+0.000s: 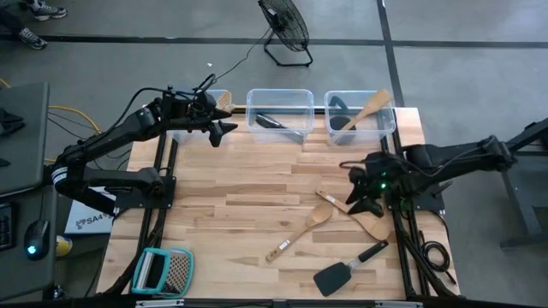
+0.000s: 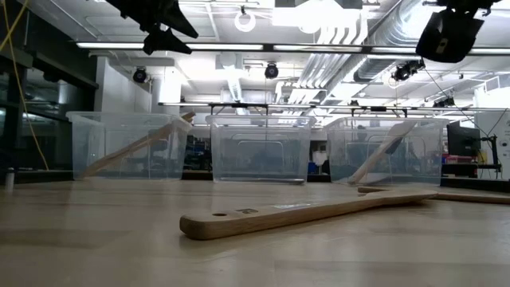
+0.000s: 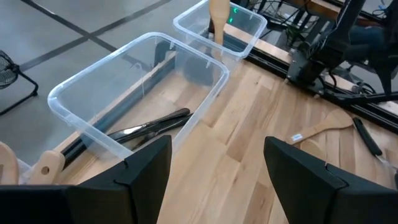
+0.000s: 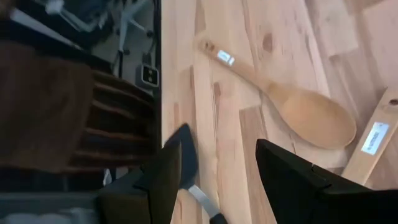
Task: Pick & Place Kitchen Items
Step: Put the black spatula into the right transparent bin
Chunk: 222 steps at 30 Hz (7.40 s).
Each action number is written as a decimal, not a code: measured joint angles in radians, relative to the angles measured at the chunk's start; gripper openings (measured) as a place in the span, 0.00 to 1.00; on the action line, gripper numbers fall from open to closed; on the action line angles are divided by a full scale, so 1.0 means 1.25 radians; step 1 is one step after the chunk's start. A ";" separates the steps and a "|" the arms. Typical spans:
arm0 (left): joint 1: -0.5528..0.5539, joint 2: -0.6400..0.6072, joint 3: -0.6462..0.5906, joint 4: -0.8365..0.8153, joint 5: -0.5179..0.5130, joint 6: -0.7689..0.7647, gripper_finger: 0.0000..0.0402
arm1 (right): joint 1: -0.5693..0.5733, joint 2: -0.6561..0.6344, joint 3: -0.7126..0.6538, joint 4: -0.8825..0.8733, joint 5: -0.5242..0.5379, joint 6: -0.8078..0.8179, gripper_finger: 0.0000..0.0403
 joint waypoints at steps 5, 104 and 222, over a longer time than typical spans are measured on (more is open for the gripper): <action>0.000 0.000 0.000 -0.016 0.014 0.001 0.62 | 0.052 0.049 0.000 0.003 0.010 0.041 0.49; 0.000 0.000 0.001 -0.083 0.119 0.008 0.62 | 0.614 0.614 0.001 0.282 0.341 -0.129 0.16; 0.000 0.000 0.001 -0.107 0.118 0.015 0.62 | -0.372 0.211 0.155 0.000 1.309 0.497 0.15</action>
